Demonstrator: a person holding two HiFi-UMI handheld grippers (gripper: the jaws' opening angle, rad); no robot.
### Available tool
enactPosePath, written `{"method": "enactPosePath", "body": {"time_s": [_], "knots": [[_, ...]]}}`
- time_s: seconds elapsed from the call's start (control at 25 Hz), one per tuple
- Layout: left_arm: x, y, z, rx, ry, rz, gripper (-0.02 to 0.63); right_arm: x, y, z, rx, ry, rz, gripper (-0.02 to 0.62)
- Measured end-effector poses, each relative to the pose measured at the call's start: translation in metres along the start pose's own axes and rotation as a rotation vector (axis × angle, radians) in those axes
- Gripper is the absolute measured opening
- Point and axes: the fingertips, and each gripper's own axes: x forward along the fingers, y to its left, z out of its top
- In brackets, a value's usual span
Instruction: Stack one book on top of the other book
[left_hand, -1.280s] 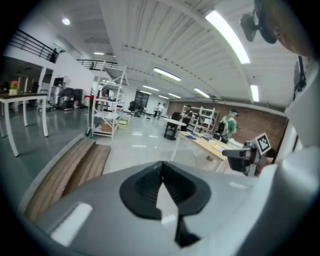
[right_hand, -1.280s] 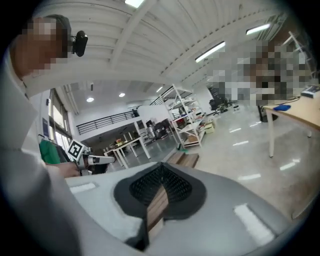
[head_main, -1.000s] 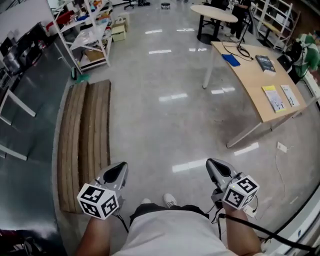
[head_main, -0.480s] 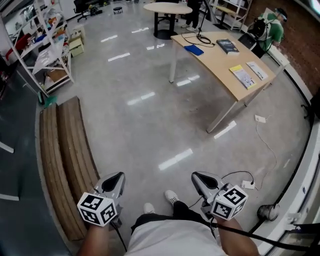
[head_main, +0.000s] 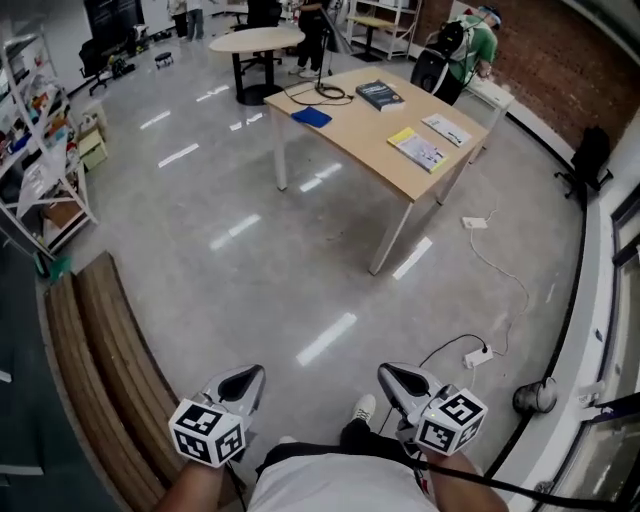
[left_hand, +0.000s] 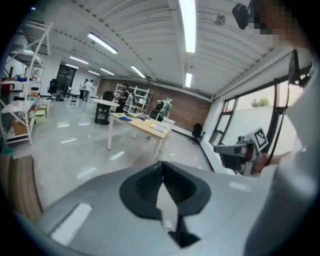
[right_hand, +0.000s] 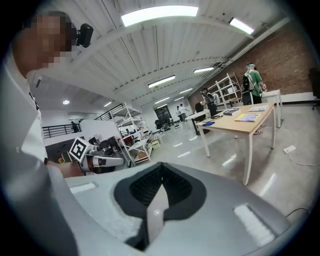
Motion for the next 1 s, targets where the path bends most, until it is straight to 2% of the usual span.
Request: {"method": "enactPosePath", "body": {"time_s": [0.44, 0.64, 0.8, 1.0], "knots": [[0.144, -0.11, 0.066, 0.139, -0.002, -0.144, 0.006, -0.06, -0.13, 0.047, 0.009, -0.099, -0.083, 0.002], [0.211, -0.161, 0.094, 0.186, -0.019, -0.204, 0.006, -0.108, -0.193, 0.064, -0.011, -0.143, -0.166, 0.002], [0.241, -0.194, 0.096, 0.217, 0.04, -0.249, 0.006, -0.145, -0.23, 0.058, 0.066, -0.174, -0.244, 0.002], [0.272, -0.228, 0.073, 0.274, 0.179, -0.339, 0.006, -0.172, -0.256, 0.041, 0.153, -0.216, -0.328, 0.002]]}}
